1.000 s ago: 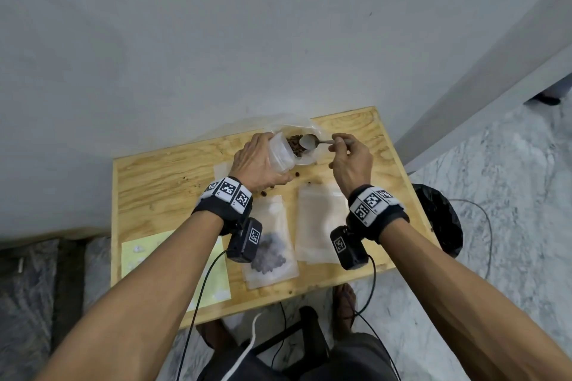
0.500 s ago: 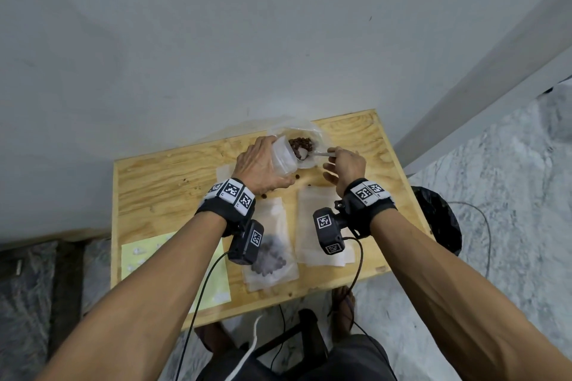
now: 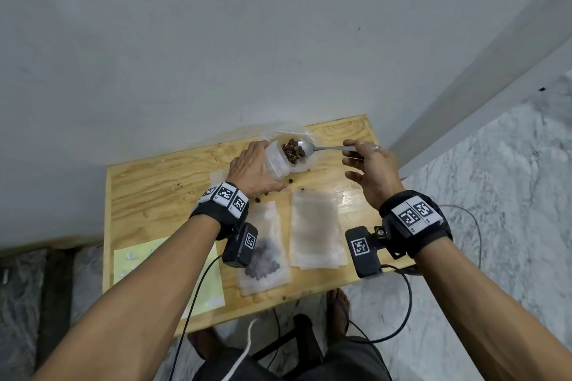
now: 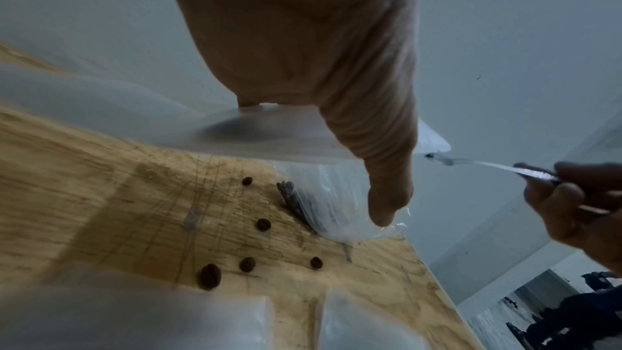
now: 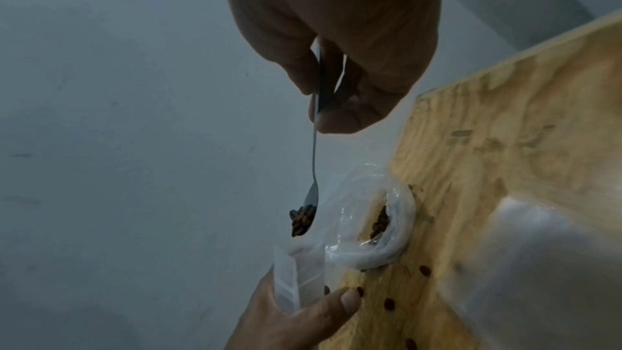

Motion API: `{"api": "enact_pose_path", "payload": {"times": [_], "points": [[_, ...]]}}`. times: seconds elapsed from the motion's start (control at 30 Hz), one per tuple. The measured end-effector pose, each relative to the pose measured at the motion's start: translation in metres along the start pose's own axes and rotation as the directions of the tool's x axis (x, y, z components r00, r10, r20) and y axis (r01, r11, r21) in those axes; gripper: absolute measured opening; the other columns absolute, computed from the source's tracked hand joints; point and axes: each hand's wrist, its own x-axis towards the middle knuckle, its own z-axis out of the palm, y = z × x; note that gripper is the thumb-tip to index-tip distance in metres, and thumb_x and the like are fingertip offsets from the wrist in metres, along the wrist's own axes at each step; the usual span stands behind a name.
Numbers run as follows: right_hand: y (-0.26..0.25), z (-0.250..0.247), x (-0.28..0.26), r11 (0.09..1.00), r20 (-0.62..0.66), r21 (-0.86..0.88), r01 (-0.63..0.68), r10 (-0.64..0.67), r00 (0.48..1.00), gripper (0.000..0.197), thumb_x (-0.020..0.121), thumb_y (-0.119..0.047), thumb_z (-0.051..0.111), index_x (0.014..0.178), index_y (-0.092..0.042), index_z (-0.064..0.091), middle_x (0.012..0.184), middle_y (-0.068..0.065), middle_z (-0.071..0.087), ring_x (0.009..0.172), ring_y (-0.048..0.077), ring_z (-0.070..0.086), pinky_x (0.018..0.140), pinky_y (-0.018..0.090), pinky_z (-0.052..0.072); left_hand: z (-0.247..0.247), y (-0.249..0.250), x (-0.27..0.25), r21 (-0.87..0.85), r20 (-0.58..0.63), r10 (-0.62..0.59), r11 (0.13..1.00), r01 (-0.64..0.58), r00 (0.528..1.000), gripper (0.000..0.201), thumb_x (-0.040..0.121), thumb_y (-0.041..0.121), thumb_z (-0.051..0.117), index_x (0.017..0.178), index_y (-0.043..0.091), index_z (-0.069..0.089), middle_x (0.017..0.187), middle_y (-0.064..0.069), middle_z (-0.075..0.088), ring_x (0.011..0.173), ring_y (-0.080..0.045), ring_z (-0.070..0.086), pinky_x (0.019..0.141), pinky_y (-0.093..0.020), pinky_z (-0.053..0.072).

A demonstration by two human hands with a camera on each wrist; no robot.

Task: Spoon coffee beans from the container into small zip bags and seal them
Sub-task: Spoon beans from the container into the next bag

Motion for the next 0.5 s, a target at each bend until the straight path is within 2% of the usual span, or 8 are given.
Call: {"api": "enact_pose_path", "payload": {"times": [0.17,0.3,0.4,0.5], "points": [[-0.005,0.014,-0.016,0.981,0.05,-0.135,0.137,-0.131,0.99,0.026,0.099,-0.016,0.048,0.101,-0.003,0.07,0.087,0.005,0.065,0.069,0.014,0.06,0.052,0.025,0.048,-0.001,0.004,-0.002,-0.003,0.001,0.025,1.0,-0.025,1.0,0.101,0.064,0.051,0.084,0.142,0.015,0.032,0.139,-0.009,0.043,0.122,-0.028,0.047,0.1,-0.046,0.043],[-0.003,0.02,-0.021,0.938,0.079,-0.217,0.271,-0.26,0.962,0.023,0.099,-0.018,0.05,0.098,-0.008,0.071,0.087,0.002,0.066,0.068,0.011,0.06,0.049,0.025,0.05,0.0,0.001,-0.001,-0.005,0.003,0.011,1.0,-0.011,1.0,0.102,0.063,0.055,0.083,0.142,0.015,0.032,0.141,-0.009,0.042,0.123,-0.028,0.047,0.101,-0.048,0.043],[-0.002,0.018,-0.018,0.923,0.036,-0.216,0.318,-0.318,0.947,0.023,0.099,-0.02,0.05,0.098,-0.01,0.071,0.087,0.0,0.066,0.068,0.011,0.06,0.049,0.025,0.05,0.0,-0.001,-0.002,-0.01,0.006,-0.004,1.0,0.004,1.0,0.104,0.062,0.057,0.083,0.143,0.015,0.032,0.141,-0.008,0.042,0.125,-0.028,0.046,0.102,-0.048,0.042],[0.001,0.014,-0.01,0.922,-0.039,-0.234,0.308,-0.325,0.945,0.023,0.099,-0.021,0.049,0.098,-0.012,0.07,0.086,0.0,0.066,0.068,0.013,0.06,0.049,0.027,0.049,0.0,-0.002,-0.002,-0.017,-0.002,-0.006,1.0,0.006,1.0,0.104,0.062,0.056,0.084,0.143,0.015,0.032,0.14,-0.008,0.043,0.125,-0.029,0.046,0.101,-0.047,0.042]]}}
